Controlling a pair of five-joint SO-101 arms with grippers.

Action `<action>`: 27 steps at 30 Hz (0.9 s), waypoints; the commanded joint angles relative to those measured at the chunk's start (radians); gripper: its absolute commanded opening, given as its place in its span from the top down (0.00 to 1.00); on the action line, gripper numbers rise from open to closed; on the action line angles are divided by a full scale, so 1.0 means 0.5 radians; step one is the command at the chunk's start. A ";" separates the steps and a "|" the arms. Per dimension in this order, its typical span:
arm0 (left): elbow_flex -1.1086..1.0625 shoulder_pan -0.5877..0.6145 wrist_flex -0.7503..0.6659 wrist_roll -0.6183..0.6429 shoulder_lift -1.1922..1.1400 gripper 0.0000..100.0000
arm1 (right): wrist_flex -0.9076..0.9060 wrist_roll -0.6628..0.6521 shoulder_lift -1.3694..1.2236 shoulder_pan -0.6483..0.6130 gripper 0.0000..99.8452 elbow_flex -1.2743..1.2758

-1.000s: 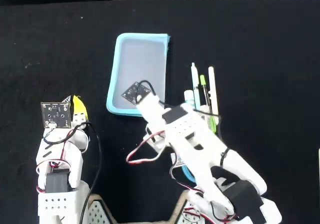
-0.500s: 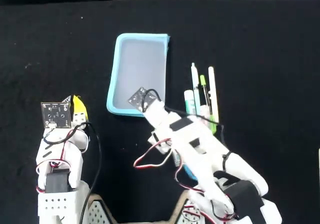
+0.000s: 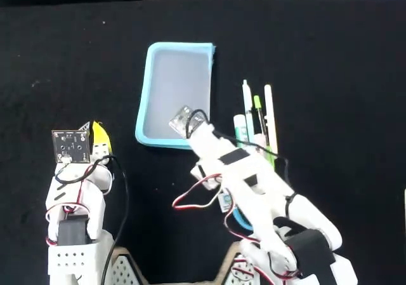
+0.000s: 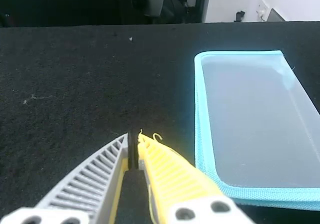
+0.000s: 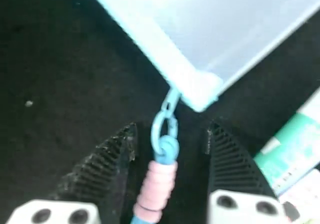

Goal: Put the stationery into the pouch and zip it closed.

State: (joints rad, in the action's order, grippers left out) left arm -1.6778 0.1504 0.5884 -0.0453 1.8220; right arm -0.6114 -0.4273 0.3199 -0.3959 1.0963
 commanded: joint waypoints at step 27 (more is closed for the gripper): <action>-0.041 -0.081 0.000 0.015 0.003 0.95 | -0.224 0.058 0.864 0.196 0.99 0.075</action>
State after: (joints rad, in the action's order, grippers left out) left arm -1.6778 0.1504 0.5884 -0.0453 1.8220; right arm -0.7004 -0.4104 0.5884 -0.3161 1.1101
